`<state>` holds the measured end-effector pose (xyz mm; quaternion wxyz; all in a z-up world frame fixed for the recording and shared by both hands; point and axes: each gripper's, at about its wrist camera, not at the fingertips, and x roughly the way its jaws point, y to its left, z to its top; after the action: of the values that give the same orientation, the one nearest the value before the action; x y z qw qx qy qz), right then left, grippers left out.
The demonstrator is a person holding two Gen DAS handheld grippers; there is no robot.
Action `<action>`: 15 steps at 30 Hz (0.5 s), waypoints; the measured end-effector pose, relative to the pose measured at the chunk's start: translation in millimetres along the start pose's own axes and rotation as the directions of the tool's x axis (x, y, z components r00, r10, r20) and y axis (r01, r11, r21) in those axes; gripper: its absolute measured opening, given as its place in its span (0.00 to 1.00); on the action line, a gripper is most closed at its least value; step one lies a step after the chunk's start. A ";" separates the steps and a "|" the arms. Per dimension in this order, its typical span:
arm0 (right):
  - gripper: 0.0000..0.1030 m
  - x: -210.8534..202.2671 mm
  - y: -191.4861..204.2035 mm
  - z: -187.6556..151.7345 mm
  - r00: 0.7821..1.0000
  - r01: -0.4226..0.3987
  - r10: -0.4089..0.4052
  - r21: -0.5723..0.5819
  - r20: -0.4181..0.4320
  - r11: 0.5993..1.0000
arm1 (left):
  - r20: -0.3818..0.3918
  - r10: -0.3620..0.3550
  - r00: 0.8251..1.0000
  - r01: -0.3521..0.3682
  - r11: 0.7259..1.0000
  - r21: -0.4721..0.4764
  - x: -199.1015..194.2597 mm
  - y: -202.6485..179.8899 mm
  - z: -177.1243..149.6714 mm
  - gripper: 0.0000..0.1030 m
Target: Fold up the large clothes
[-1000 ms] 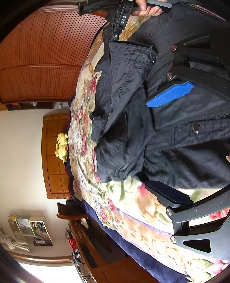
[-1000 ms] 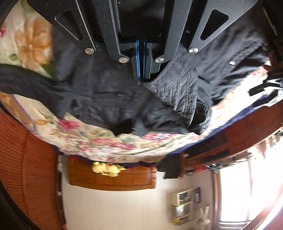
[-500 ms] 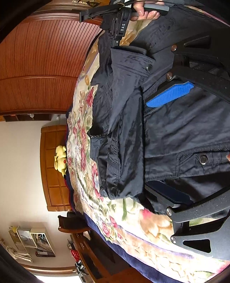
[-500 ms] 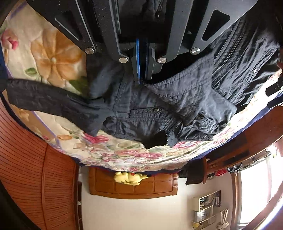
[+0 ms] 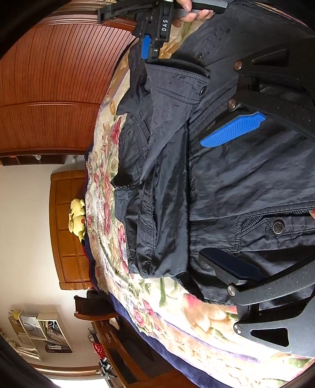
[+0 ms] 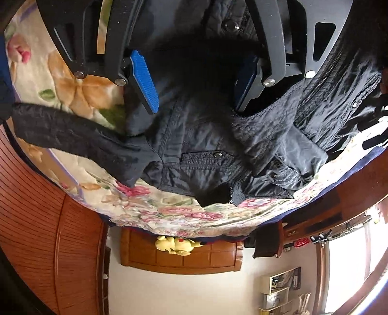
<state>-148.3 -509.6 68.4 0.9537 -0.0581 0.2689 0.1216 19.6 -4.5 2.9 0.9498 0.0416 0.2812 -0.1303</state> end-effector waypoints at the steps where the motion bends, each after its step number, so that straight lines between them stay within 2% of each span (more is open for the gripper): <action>1: 0.63 -3.6 3.3 1.4 1.000 -0.006 0.006 -0.001 0.018 1.000 | -0.001 0.001 1.000 -0.001 1.000 -0.001 0.5 -0.1 -0.8 0.83; 8: 0.63 -27.0 21.8 6.7 0.994 -0.040 0.041 -0.014 0.105 0.999 | 0.000 0.003 1.000 -0.003 1.000 -0.002 1.5 -1.1 -2.5 0.83; 12: 0.63 -26.8 26.7 1.7 0.994 -0.071 0.073 -0.025 0.083 0.997 | -0.003 -0.004 1.000 0.004 1.000 0.001 2.0 -2.1 -2.7 0.83; 15: 0.63 -16.1 37.5 -1.9 0.995 -0.102 0.103 -0.046 0.019 0.994 | -0.009 -0.016 1.000 0.016 1.000 0.003 3.2 -2.6 -2.8 0.83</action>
<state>-172.3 -477.0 73.6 0.9475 -0.0643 0.2586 0.1769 20.0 -7.3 -1.1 0.9475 0.0415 0.2854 -0.1383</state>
